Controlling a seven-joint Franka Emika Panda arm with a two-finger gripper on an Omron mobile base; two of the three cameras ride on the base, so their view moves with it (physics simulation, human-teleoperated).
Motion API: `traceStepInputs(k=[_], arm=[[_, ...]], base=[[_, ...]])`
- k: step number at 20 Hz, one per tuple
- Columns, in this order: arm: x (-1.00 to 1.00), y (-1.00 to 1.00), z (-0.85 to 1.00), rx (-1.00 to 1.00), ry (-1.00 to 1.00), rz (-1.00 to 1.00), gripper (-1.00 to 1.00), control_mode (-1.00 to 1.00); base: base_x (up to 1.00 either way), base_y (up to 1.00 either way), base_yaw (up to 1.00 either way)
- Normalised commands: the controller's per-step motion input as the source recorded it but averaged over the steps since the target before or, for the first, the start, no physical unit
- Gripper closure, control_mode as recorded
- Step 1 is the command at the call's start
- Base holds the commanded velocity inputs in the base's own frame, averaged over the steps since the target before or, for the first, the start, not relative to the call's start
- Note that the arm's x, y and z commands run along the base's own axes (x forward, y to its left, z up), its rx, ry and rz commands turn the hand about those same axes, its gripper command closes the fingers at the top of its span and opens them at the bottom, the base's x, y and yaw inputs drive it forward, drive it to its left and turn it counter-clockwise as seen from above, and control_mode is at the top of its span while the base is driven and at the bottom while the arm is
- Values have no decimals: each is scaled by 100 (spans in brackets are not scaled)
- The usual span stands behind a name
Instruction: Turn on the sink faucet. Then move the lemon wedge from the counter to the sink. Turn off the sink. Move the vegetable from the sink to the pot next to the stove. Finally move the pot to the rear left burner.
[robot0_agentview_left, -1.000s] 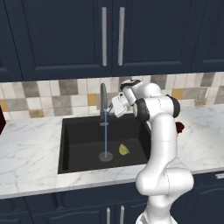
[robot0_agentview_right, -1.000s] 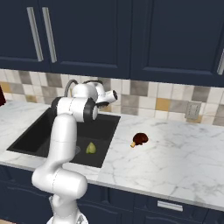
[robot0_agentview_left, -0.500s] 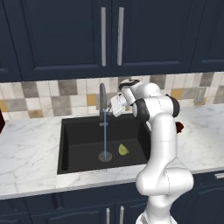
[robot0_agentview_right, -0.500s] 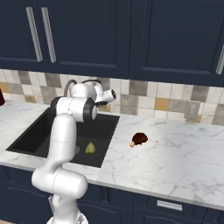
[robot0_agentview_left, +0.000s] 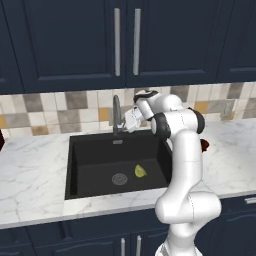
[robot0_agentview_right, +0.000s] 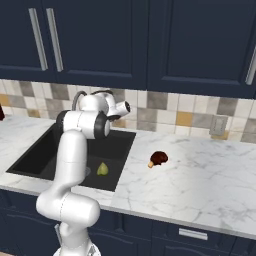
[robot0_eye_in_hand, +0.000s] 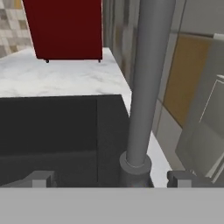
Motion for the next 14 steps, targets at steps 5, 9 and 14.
traceStepInputs(k=[5, 9, 14], arm=[[1, 33, 0, 0, 1, 1, -100, -100], [0, -17, -7, 1, 0, 0, -100, -100], [0, -42, -7, 2, 0, 0, -100, -100]], base=[[0, 0, 0], [0, 0, 0], [0, 0, 0]])
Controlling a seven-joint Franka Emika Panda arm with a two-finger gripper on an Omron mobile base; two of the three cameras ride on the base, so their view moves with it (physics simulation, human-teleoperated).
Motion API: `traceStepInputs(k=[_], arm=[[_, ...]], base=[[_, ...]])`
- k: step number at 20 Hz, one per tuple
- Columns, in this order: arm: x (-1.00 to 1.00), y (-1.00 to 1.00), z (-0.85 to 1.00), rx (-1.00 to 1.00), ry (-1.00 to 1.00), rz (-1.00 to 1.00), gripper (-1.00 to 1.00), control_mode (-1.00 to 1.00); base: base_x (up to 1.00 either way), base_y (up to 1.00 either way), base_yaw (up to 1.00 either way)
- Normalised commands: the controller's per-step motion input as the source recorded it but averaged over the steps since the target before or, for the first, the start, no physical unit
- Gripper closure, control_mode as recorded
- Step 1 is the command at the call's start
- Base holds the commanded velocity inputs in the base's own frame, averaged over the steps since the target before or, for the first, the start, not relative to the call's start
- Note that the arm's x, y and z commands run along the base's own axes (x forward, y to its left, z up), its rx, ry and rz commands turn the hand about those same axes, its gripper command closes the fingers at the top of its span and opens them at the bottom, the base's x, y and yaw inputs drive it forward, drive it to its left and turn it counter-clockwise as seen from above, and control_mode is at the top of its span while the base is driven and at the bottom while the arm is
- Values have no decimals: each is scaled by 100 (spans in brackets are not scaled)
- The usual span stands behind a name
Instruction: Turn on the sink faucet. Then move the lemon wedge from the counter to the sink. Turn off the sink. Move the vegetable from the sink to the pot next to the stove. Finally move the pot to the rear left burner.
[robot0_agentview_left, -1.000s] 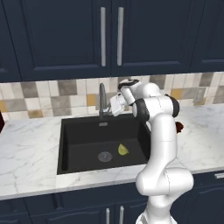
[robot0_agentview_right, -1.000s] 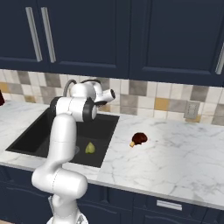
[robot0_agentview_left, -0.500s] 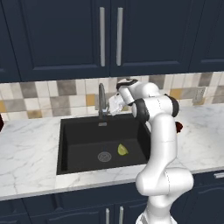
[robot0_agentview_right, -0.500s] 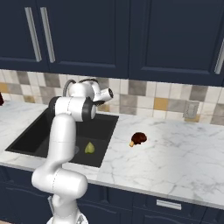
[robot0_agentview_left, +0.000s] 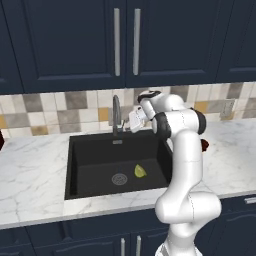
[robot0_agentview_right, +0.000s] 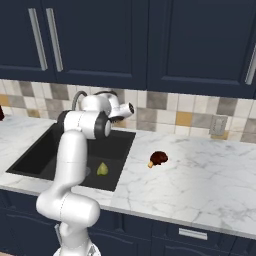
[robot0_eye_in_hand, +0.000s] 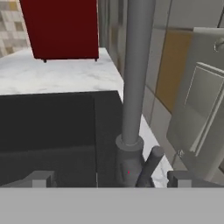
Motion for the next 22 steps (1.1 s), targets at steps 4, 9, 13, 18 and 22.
traceStepInputs(k=[4, 9, 13, 18, 22], arm=[[-3, -47, -5, 3, -1, 0, -100, -100], [-10, -40, -2, 2, -2, 0, -100, -100], [-36, -22, 0, 1, -1, -1, -100, -100], [-68, -4, 0, 0, -2, -9, -100, -100], [-70, 0, 0, 0, 0, -11, -100, -100]], base=[[0, 0, 0], [0, 0, 0], [0, 0, 0], [0, 0, 0], [0, 0, 0]])
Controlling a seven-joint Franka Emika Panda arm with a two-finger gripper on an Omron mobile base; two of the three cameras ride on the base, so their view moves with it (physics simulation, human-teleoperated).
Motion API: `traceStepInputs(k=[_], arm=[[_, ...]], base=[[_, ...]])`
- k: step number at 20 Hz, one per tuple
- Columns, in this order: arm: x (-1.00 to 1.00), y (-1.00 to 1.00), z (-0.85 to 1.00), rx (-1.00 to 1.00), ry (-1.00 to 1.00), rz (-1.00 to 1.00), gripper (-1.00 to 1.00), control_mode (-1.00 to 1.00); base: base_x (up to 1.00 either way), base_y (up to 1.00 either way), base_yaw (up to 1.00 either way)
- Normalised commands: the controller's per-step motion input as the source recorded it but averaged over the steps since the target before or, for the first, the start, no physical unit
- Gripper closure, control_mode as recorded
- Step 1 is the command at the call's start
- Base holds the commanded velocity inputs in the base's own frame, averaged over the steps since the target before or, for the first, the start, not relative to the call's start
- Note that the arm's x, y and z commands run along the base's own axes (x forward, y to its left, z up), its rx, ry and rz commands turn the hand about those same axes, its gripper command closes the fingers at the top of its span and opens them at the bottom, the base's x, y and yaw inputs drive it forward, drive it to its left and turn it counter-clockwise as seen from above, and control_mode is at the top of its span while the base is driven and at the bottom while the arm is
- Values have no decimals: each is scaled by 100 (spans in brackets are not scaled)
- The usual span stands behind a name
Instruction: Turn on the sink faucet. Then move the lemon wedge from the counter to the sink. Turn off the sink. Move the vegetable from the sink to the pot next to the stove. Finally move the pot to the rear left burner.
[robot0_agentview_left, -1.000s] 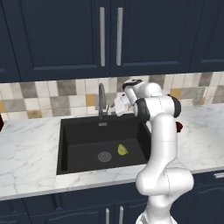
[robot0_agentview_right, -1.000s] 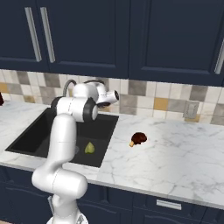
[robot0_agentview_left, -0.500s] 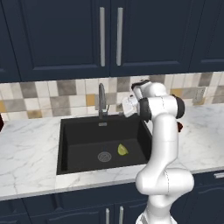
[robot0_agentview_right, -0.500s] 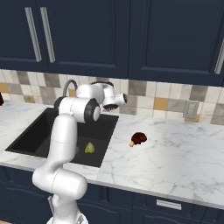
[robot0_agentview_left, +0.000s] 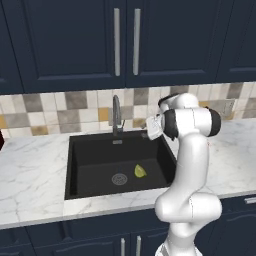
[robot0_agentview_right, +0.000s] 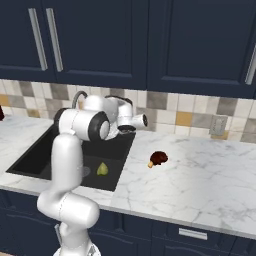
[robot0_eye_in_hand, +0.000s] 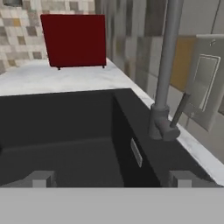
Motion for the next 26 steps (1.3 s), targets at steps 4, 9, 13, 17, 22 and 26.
traceStepInputs(k=[4, 9, 13, 17, 22, 26], arm=[[-69, 0, 3, 0, -1, -11, -100, -100], [-65, 0, 12, 0, -1, -10, -100, -100], [-55, 0, 18, -2, 0, -11, -100, -100], [-40, 0, 24, -5, 0, -12, -100, -100], [-33, 0, 35, -8, 0, -13, -100, -100], [-31, 0, 39, -7, 3, -16, -100, -100]], base=[[0, 0, 0], [0, 0, 0], [0, 0, 0], [0, 0, 0], [0, 0, 0], [0, 0, 0]])
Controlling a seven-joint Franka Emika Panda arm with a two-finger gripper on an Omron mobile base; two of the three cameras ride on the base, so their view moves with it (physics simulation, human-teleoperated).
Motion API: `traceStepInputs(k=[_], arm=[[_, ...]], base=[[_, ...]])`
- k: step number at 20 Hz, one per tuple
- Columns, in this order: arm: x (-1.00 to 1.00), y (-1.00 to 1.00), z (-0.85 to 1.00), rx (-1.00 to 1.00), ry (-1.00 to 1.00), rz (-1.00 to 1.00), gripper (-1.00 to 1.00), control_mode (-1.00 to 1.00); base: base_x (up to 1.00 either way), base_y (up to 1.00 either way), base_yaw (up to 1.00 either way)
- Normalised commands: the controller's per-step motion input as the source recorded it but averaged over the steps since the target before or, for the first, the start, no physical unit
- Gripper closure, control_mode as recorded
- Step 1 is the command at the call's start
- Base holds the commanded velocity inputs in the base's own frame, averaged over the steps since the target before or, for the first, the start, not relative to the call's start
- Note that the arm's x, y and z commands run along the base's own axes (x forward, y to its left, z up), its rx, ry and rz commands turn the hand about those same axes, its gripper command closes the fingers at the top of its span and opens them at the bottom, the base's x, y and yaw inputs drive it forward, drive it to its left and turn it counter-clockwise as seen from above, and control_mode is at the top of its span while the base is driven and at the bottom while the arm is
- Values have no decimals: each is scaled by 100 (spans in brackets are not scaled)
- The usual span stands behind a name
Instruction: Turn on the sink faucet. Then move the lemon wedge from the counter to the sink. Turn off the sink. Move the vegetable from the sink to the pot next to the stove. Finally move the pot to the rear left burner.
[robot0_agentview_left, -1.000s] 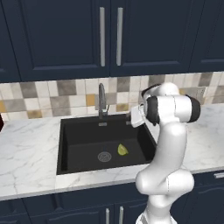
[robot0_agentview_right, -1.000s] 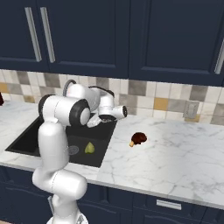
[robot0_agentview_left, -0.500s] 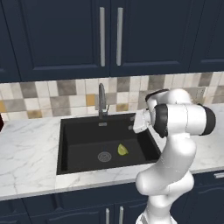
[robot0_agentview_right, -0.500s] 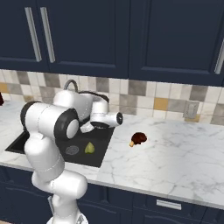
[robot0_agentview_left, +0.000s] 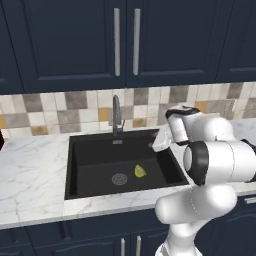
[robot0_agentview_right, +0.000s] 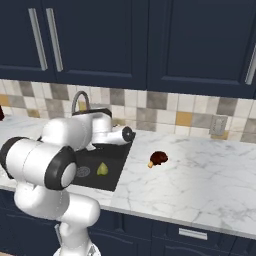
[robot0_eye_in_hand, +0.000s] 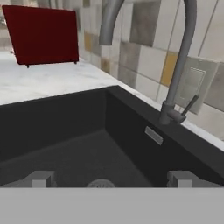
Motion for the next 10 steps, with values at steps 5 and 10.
traceStepInputs(k=[5, 10], arm=[[-31, 0, 32, -6, 8, -20, -100, -100], [-23, 0, 27, -6, 13, -21, -100, -100]], base=[[0, 0, 0], [0, 0, 0]])
